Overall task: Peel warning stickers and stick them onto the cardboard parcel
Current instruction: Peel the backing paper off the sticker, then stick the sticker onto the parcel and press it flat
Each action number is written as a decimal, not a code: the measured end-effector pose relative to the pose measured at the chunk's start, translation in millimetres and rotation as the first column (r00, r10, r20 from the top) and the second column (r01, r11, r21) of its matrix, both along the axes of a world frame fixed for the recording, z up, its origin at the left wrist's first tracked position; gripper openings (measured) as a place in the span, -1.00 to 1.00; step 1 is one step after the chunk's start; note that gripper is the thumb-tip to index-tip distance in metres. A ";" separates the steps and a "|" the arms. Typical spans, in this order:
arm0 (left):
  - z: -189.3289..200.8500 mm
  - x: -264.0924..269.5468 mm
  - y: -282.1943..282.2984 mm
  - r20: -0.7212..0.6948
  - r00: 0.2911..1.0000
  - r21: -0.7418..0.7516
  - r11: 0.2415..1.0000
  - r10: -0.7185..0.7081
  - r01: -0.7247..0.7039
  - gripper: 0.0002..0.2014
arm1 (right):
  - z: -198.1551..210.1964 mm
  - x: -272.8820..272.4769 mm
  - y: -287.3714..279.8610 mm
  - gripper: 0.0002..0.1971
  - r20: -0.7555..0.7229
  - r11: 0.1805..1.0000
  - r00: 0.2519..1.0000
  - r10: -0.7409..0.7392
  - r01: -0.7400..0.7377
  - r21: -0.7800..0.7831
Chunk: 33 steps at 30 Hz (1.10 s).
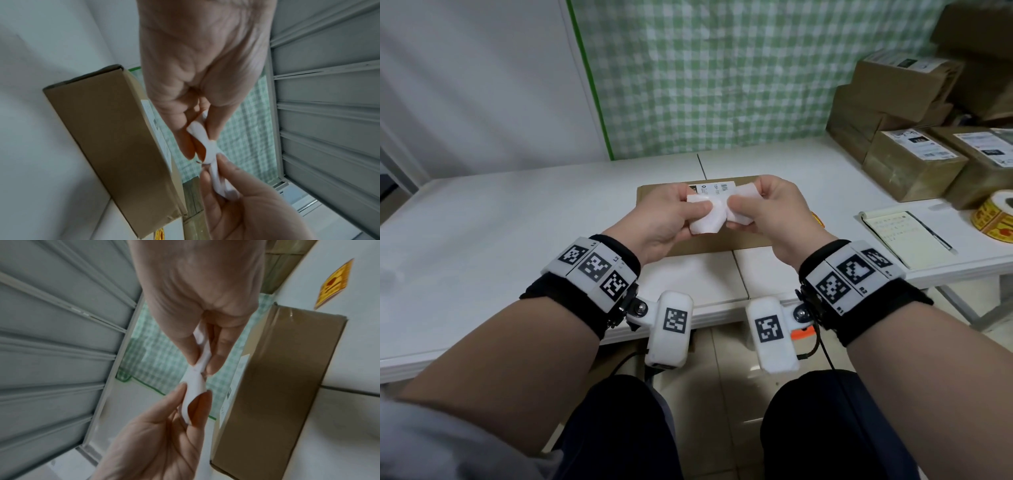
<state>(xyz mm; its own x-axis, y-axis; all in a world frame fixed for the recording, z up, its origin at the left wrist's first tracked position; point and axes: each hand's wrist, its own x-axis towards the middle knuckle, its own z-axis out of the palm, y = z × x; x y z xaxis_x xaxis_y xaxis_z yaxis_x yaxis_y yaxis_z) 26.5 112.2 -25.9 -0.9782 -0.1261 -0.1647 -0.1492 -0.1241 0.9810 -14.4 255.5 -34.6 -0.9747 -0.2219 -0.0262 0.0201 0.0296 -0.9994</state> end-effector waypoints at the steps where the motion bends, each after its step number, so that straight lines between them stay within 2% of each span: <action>1: -0.9 -0.8 2.0 -0.003 1.000 0.021 1.000 -0.010 0.010 -0.81 | -0.8 -1.0 2.5 -0.76 0.015 1.000 1.000 0.002 -0.002 -0.022; 4: -2.6 -4.0 6.7 -0.006 1.000 0.089 0.996 -0.020 0.020 -0.84 | -3.5 -7.9 10.6 -0.76 0.061 0.998 0.998 -0.028 0.031 -0.047; 8: 1.3 -7.7 1.5 -0.002 1.000 0.201 0.979 0.031 -0.030 -0.89 | -11.0 -25.4 38.2 -0.85 0.180 0.973 0.962 -0.203 0.220 -0.076; 11: 2.0 -8.8 -1.4 -0.003 1.000 0.045 0.999 0.027 -0.027 -0.91 | -23.9 -38.2 56.3 -0.87 0.128 0.953 0.946 -0.298 0.286 0.105; 15: -1.4 -12.1 5.8 -0.003 1.000 -0.147 0.989 -0.007 0.006 -0.95 | -41.6 -50.3 67.7 -0.86 0.045 0.892 0.946 -0.322 0.288 0.348; 16: -2.6 -12.8 7.0 -0.008 1.000 -0.161 0.987 -0.009 0.008 -0.95 | -43.2 -51.3 68.8 -0.88 0.032 0.865 0.938 -0.344 0.304 0.399; 18: -4.9 -13.7 8.8 -0.019 1.000 -0.154 0.988 -0.015 0.012 -0.95 | -47.0 -52.5 72.4 -0.75 -0.030 0.792 0.926 -0.377 0.339 0.508; 20: -5.8 -13.8 11.2 -0.036 0.999 -0.143 0.990 -0.009 0.004 -0.92 | -49.8 -53.3 75.0 -0.74 -0.062 0.725 0.950 -0.305 0.274 0.631; 22: -5.9 -13.9 13.1 -0.055 0.998 -0.105 0.994 -0.005 -0.001 -0.87 | -49.7 -49.8 74.3 -0.77 -0.014 0.667 0.975 -0.220 0.162 0.727; 24: -6.9 -13.6 13.3 -0.068 0.998 -0.054 0.998 -0.015 0.012 -0.83 | -48.2 -47.8 73.7 -0.79 -0.022 0.634 0.979 -0.201 0.148 0.759; 25: -7.7 -13.3 12.7 -0.077 0.997 -0.061 0.998 -0.031 0.027 -0.81 | -46.5 -47.8 73.0 -0.80 -0.076 0.645 0.972 -0.220 0.204 0.737; 26: -8.7 -12.6 11.9 -0.085 0.995 -0.088 0.995 -0.054 0.047 -0.79 | -42.3 -45.7 70.9 -0.73 -0.136 0.674 0.954 -0.266 0.285 0.682; 27: -9.7 -12.1 10.9 -0.089 0.993 -0.123 0.990 -0.080 0.069 -0.76 | -36.9 -42.0 67.7 -0.67 -0.198 0.712 0.932 -0.303 0.359 0.603; 28: -10.6 -11.6 10.2 -0.093 0.990 -0.155 0.984 -0.108 0.093 -0.73 | -30.8 -39.2 63.7 -0.72 -0.221 0.768 0.923 -0.316 0.385 0.512; 29: -11.4 -11.1 9.7 -0.098 0.986 -0.184 0.976 -0.134 0.115 -0.71 | -24.8 -36.1 58.8 -0.82 -0.205 0.834 0.936 -0.286 0.348 0.427; 30: -12.3 -10.6 9.5 -0.106 0.982 -0.215 0.968 -0.158 0.132 -0.68 | -19.2 -30.9 52.6 -0.83 -0.159 0.890 0.965 -0.210 0.256 0.377; 31: -12.9 -10.1 9.6 -0.115 0.978 -0.251 0.957 -0.176 0.143 -0.66 | -13.3 -24.9 47.1 -0.78 -0.102 0.921 0.989 -0.108 0.138 0.365; 33: -13.3 -8.2 9.6 -0.127 0.970 -0.317 0.935 -0.207 0.159 -0.64 | -6.9 -15.7 37.3 -0.73 0.026 0.924 0.994 0.110 -0.112 0.366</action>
<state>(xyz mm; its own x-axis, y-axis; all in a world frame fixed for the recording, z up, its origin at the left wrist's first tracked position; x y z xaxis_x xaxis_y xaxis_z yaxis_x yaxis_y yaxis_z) 18.3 121.8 -39.2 -0.9992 0.0377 0.0090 0.0162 0.1968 0.9803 -30.1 292.8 -41.5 -0.9440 -0.3029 -0.1312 0.0006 0.3958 -0.9183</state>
